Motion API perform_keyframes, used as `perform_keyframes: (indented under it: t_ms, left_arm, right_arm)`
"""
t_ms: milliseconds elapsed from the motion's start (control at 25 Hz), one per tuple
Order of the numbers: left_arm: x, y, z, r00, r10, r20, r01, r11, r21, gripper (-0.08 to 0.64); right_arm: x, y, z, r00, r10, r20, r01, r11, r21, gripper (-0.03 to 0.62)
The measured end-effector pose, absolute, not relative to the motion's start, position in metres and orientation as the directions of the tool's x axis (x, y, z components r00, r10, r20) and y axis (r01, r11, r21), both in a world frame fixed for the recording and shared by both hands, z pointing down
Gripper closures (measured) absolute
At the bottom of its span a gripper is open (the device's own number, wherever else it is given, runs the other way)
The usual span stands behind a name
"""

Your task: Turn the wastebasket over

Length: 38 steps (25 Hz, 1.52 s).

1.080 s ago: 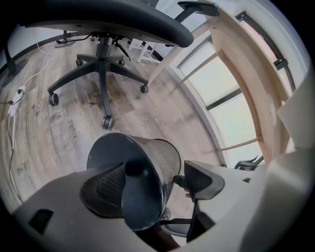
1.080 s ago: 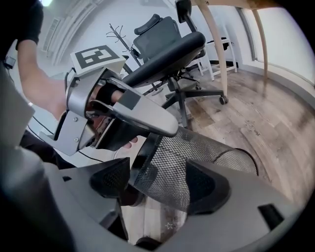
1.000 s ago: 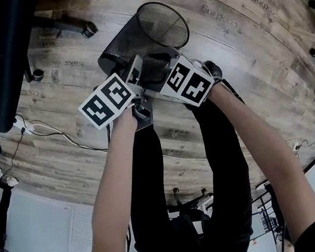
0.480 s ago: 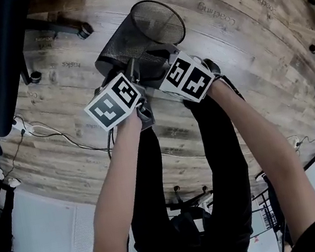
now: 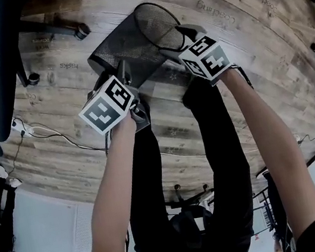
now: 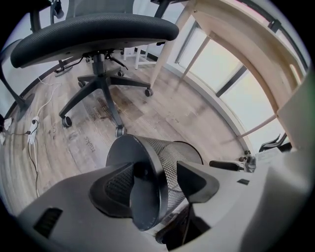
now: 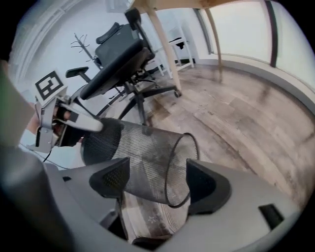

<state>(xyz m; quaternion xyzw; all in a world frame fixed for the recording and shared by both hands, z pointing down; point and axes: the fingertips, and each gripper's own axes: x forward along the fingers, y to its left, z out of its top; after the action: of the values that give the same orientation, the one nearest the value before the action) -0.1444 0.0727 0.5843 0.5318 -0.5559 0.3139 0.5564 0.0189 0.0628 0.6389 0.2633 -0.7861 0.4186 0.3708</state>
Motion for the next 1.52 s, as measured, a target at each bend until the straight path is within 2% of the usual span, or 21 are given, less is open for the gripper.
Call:
perform_keyframes:
  t_ms: [120,240,320,520,840,1040,1520]
  left_arm:
    - [-0.146,0.075,0.589,0.183,-0.233,0.955,-0.944,0.230,0.237,0.278]
    - [-0.152,0.075,0.596,0.163,-0.240,0.957,-0.948,0.232,0.219,0.284]
    - [-0.160,0.074,0.600,0.155,-0.260,0.953,-0.950,0.225,0.216,0.284]
    - [-0.171,0.073,0.606,0.177,-0.253,0.951,-0.950,0.208,0.232,0.282]
    - [-0.182,0.072,0.614,0.208,-0.277,0.938,-0.942,0.201,0.268,0.287]
    - [-0.187,0.081,0.625,0.233,-0.272,0.934,-0.929,0.222,0.296,0.290]
    - [-0.178,0.085,0.655,0.321,-0.312,0.894,-0.873,0.268,0.407,0.291]
  right_arm:
    - [0.050,0.055,0.669,-0.520,-0.120,0.846,-0.821,0.344,-0.456,0.219]
    - [0.051,0.057,0.678,-0.583,-0.098,0.806,-0.803,0.219,-0.554,0.219]
    - [0.041,0.060,0.676,-0.622,-0.104,0.776,-0.779,0.184,-0.600,0.252]
    - [0.028,0.067,0.674,-0.667,-0.101,0.738,-0.744,0.155,-0.650,0.265]
    - [0.024,0.068,0.671,-0.661,-0.087,0.746,-0.749,0.139,-0.648,0.308]
    - [0.025,0.069,0.668,-0.658,-0.078,0.749,-0.750,0.164,-0.641,0.354]
    - [0.038,0.057,0.664,-0.621,-0.100,0.778,-0.774,0.237,-0.587,0.402]
